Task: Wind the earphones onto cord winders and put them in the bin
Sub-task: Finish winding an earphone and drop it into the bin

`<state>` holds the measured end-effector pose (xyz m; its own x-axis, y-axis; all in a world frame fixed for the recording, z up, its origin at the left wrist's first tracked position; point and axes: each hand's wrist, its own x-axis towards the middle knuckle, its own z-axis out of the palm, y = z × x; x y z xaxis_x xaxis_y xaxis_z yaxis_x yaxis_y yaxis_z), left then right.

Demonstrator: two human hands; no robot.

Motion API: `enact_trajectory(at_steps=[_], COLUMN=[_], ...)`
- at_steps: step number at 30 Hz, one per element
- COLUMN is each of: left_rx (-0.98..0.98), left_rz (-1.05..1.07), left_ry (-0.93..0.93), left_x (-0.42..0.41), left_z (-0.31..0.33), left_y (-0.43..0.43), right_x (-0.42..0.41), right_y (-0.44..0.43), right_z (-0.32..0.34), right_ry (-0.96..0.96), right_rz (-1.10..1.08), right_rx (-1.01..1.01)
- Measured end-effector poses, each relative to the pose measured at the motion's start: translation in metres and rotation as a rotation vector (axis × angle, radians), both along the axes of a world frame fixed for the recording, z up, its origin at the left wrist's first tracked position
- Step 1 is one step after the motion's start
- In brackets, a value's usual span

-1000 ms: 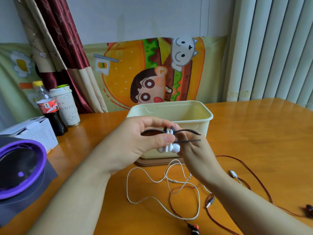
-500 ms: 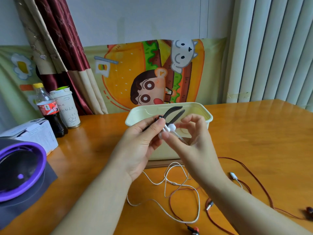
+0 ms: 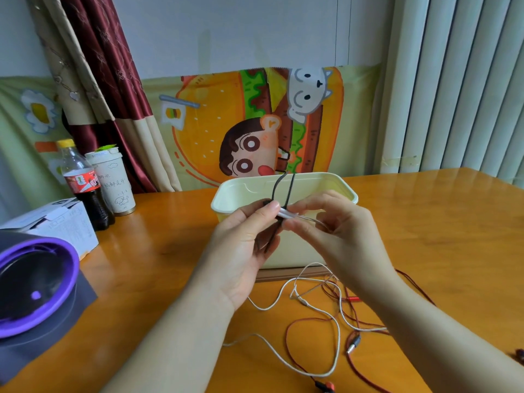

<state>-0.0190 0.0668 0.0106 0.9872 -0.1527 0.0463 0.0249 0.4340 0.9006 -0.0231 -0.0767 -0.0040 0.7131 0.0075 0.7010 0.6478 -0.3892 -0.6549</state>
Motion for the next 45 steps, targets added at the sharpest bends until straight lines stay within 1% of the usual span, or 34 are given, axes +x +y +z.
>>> enact_trajectory(at_steps=[4,6,8,10,11,13,15,16,17,20,23,25,31,34,38,42,44,45], left_rx=[0.144,0.231,0.364,0.422,0.411,0.361,0.295,0.261,0.232,0.197,0.172,0.155,0.105,0.090,0.118,0.181,0.295,0.367], left_rz=[-0.033,-0.060,-0.061,-0.045,-0.042,-0.047,-0.050,-0.046,-0.035,0.015,0.060,0.069,0.018,0.035,0.077,0.114,0.130,0.153], left_ry=[-0.061,-0.125,-0.206,-0.241,-0.242,-0.235,-0.211,-0.191,-0.170,-0.138,-0.122,-0.088,-0.011,0.003,-0.014,-0.029,-0.093,-0.140], left_x=[0.006,0.007,0.007,0.006,0.006,0.006,0.006,0.007,0.007,0.008,0.008,0.009,0.010,0.011,0.015,0.016,0.015,0.015], left_z=[0.001,0.004,0.006,0.007,0.007,0.007,0.006,0.005,0.005,0.002,0.001,0.000,-0.005,-0.009,-0.016,-0.021,-0.023,-0.023], left_y=[0.010,0.016,0.019,0.021,0.021,0.021,0.019,0.017,0.016,0.013,0.015,0.015,0.010,0.007,0.007,0.007,0.005,0.004], right_x=[-0.002,-0.003,-0.003,-0.003,-0.003,-0.001,0.003,0.005,0.006,0.006,0.003,-0.001,-0.007,-0.009,-0.014,-0.022,-0.025,-0.026], right_y=[-0.010,-0.014,-0.017,-0.019,-0.019,-0.020,-0.024,-0.024,-0.021,-0.004,0.017,0.022,0.014,0.017,0.013,0.010,0.006,0.002], right_z=[0.011,0.016,0.019,0.021,0.021,0.019,0.013,0.010,0.007,-0.010,-0.022,-0.021,-0.010,-0.011,-0.006,0.008,0.019,0.026], right_ry=[-0.031,-0.036,-0.034,-0.013,0.014,0.105,0.228,0.284,0.324,0.320,0.301,0.304,0.416,0.389,0.358,0.340,0.316,0.301], right_rz=[0.035,0.045,0.049,0.066,0.110,0.224,0.286,0.299,0.298,0.166,0.097,0.056,0.026,-0.019,-0.078,-0.084,-0.122,-0.156], right_rx=[-0.110,-0.171,-0.220,-0.234,-0.199,-0.032,0.112,0.138,0.121,-0.125,-0.394,-0.500,-0.562,-0.702,-0.890,-0.964,-0.978,-0.947])
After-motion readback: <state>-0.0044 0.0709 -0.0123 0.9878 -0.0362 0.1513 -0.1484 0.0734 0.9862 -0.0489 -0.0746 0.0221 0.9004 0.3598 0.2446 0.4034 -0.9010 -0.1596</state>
